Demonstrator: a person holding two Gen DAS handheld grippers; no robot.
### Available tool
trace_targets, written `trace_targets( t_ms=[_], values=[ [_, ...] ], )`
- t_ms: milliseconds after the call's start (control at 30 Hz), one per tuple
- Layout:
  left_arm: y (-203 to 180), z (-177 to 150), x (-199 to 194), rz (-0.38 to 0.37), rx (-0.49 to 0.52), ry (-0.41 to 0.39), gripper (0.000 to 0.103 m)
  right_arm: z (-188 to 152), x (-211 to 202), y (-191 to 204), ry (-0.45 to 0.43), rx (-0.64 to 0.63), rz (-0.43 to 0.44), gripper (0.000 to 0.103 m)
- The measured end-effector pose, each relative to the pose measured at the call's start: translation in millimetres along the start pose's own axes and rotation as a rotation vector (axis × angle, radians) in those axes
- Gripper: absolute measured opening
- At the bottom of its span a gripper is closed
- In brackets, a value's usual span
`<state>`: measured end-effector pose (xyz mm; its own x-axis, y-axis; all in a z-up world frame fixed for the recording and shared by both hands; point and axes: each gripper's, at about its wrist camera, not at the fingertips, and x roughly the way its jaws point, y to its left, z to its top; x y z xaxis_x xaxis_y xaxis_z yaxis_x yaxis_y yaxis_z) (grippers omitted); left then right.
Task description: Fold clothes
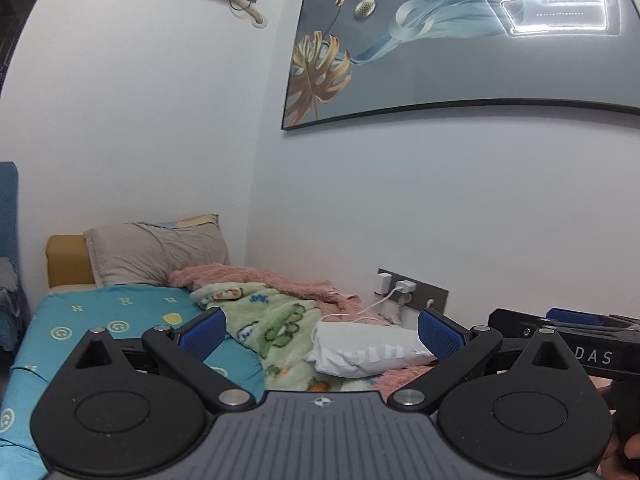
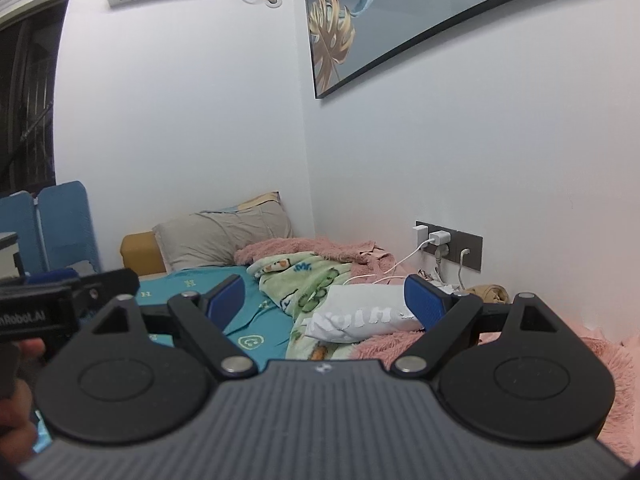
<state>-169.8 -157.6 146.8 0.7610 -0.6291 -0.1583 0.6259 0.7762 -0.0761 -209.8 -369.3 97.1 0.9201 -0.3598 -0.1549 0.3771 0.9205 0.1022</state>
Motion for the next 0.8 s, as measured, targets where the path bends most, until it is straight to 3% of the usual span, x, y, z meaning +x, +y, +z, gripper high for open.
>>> trace_targets(
  t_ms=[800],
  values=[
    [16.2,-11.7,7.9,0.043,0.002,0.003,0.103,-14.8,14.3,15.3,0.007,-0.042,-0.023,0.088]
  ],
)
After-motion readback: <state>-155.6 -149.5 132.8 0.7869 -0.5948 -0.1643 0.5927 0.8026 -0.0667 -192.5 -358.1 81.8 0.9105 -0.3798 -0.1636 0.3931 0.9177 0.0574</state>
